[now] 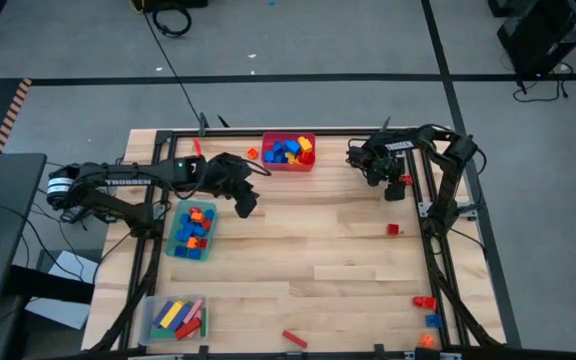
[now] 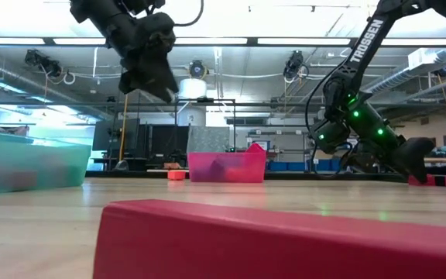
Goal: Sort blocks by size
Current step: Put the red 4 studded building block into the teal bin
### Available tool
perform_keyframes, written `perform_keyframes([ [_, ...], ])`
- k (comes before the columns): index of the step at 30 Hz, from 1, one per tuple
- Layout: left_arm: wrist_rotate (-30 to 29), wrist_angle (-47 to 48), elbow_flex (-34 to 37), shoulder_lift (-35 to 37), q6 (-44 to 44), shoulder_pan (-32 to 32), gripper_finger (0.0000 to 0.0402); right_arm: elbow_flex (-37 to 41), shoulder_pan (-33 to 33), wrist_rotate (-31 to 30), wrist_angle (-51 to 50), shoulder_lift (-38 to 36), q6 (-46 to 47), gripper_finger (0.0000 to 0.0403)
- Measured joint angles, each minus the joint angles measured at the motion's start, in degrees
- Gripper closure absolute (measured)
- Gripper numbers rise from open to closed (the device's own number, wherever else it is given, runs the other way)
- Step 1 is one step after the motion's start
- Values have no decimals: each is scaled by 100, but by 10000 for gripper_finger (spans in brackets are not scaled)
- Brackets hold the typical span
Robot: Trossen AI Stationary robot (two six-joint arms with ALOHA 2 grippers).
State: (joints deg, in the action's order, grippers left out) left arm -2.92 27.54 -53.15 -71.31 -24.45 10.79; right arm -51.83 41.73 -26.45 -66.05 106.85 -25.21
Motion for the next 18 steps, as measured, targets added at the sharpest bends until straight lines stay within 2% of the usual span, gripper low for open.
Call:
perform_keyframes([
  [4,-2,-509,0,0,3,0,224,106,-8,634,4,-2,209,195],
  [9,-6,-1301,0,0,7,0,224,322,-25,341,117,-26,228,210],
  [14,-9,-2227,0,-2,9,0,224,293,-21,408,113,-13,225,210],
  [18,-9,-2954,0,-2,13,0,224,293,-51,504,101,-9,267,225],
])
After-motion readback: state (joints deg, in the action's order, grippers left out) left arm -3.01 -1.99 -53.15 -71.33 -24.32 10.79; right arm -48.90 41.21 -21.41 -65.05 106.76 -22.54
